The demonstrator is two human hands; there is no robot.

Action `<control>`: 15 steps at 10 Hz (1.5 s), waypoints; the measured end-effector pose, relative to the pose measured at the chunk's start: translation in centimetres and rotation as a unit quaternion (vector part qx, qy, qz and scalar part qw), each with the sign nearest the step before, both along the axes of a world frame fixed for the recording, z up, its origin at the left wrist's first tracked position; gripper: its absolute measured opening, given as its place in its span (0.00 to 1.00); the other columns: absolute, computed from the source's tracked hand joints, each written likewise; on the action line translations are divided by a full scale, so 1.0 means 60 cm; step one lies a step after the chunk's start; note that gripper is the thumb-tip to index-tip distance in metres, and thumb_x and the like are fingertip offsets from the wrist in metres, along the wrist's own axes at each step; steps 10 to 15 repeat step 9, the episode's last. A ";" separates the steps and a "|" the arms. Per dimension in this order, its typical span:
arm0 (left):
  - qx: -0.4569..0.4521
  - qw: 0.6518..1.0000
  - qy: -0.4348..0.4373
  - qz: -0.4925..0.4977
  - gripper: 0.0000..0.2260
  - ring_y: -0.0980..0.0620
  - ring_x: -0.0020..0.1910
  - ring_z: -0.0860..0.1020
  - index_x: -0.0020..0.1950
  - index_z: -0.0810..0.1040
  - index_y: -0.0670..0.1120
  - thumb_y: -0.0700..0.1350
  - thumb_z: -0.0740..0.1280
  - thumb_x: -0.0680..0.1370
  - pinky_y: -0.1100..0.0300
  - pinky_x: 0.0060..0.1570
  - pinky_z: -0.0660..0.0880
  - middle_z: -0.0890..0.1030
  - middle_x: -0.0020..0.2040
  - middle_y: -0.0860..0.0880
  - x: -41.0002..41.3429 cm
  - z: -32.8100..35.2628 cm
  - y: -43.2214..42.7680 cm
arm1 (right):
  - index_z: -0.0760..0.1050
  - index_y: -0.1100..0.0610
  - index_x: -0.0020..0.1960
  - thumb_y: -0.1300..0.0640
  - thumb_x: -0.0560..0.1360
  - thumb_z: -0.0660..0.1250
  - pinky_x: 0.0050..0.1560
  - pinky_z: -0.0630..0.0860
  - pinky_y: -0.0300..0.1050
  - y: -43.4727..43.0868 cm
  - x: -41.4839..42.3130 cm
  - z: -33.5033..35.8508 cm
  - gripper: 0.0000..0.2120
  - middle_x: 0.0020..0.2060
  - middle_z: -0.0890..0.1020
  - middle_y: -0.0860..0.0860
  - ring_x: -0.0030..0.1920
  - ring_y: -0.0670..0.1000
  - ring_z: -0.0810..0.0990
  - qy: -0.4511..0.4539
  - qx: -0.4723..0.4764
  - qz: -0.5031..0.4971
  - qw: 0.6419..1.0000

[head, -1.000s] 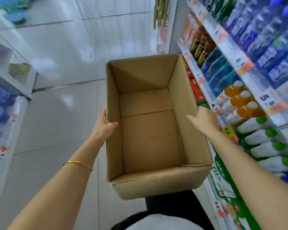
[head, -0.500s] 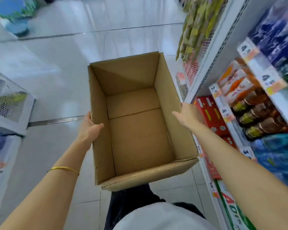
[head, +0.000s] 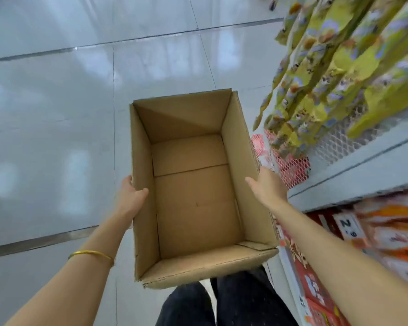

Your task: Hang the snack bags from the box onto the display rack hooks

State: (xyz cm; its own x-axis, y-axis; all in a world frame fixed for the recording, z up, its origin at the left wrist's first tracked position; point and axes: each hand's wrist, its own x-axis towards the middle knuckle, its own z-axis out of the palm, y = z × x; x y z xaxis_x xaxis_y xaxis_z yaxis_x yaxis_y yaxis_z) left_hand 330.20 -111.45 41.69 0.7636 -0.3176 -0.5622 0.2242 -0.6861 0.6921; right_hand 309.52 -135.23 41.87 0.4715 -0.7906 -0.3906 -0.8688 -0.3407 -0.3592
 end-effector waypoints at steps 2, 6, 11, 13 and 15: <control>0.056 0.997 0.036 0.042 0.25 0.41 0.66 0.71 0.75 0.56 0.46 0.38 0.60 0.79 0.43 0.65 0.68 0.69 0.70 0.43 0.124 -0.308 -0.203 | 0.69 0.63 0.58 0.51 0.77 0.64 0.46 0.73 0.52 -0.187 0.147 -0.320 0.18 0.50 0.79 0.61 0.51 0.62 0.78 0.028 0.052 -0.029 0.998; 0.047 0.993 0.104 -0.027 0.27 0.45 0.71 0.64 0.76 0.54 0.47 0.34 0.57 0.80 0.48 0.71 0.62 0.64 0.74 0.45 0.047 -0.747 -0.407 | 0.68 0.66 0.60 0.57 0.79 0.60 0.51 0.71 0.51 -0.346 0.066 -0.722 0.14 0.55 0.77 0.63 0.55 0.62 0.75 0.106 0.094 -0.146 0.979; 0.061 0.966 0.234 -0.092 0.31 0.47 0.75 0.57 0.77 0.46 0.50 0.41 0.61 0.80 0.50 0.70 0.62 0.54 0.77 0.48 0.036 -0.679 -0.384 | 0.57 0.64 0.72 0.62 0.78 0.61 0.59 0.70 0.53 -0.293 0.074 -0.655 0.25 0.66 0.68 0.61 0.62 0.61 0.71 0.114 0.081 -0.186 0.973; 0.061 0.966 0.234 -0.092 0.31 0.47 0.75 0.57 0.77 0.46 0.50 0.41 0.61 0.80 0.50 0.70 0.62 0.54 0.77 0.48 0.036 -0.679 -0.384 | 0.57 0.64 0.72 0.62 0.78 0.61 0.59 0.70 0.53 -0.293 0.074 -0.655 0.25 0.66 0.68 0.61 0.62 0.61 0.71 0.114 0.081 -0.186 0.973; 0.061 0.966 0.234 -0.092 0.31 0.47 0.75 0.57 0.77 0.46 0.50 0.41 0.61 0.80 0.50 0.70 0.62 0.54 0.77 0.48 0.036 -0.679 -0.384 | 0.57 0.64 0.72 0.62 0.78 0.61 0.59 0.70 0.53 -0.293 0.074 -0.655 0.25 0.66 0.68 0.61 0.62 0.61 0.71 0.114 0.081 -0.186 0.973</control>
